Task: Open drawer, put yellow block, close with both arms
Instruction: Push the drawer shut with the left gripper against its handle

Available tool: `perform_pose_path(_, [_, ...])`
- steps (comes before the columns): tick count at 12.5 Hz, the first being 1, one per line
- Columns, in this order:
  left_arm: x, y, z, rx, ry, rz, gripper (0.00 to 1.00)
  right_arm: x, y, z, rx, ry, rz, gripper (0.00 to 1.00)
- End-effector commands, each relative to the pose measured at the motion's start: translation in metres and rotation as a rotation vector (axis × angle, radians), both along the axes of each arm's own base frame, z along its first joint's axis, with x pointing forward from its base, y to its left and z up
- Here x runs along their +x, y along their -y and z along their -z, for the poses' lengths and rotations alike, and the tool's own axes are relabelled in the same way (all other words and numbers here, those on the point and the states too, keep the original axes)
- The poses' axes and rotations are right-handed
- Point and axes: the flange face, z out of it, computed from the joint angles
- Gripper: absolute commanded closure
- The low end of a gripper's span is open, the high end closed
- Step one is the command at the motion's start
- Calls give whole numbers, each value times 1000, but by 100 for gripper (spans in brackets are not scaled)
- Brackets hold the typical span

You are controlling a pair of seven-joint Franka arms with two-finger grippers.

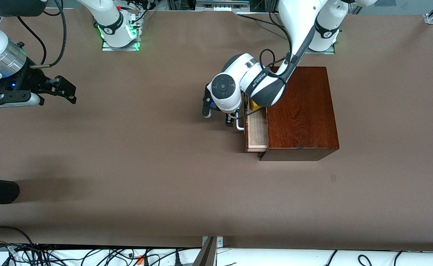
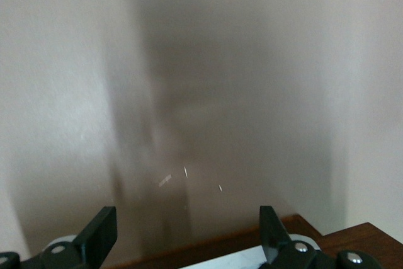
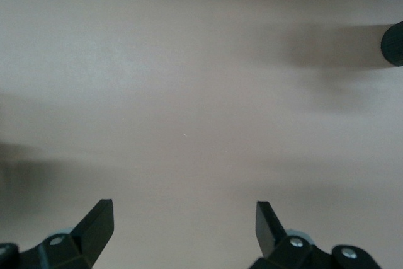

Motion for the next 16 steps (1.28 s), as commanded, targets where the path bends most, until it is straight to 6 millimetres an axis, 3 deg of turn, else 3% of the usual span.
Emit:
perform_pose_path(1, [16, -25, -5, 52, -14, -8, 0, 4, 1, -6, 24, 7, 18, 0])
perform_pose_path(9, [29, -53, -12, 87, -39, -56, 0, 4, 0, -6, 25, 8, 17, 0])
perform_pose_path(16, [28, -60, -16, 102, -57, -65, 0, 4, -1, -6, 26, 10, 17, 0])
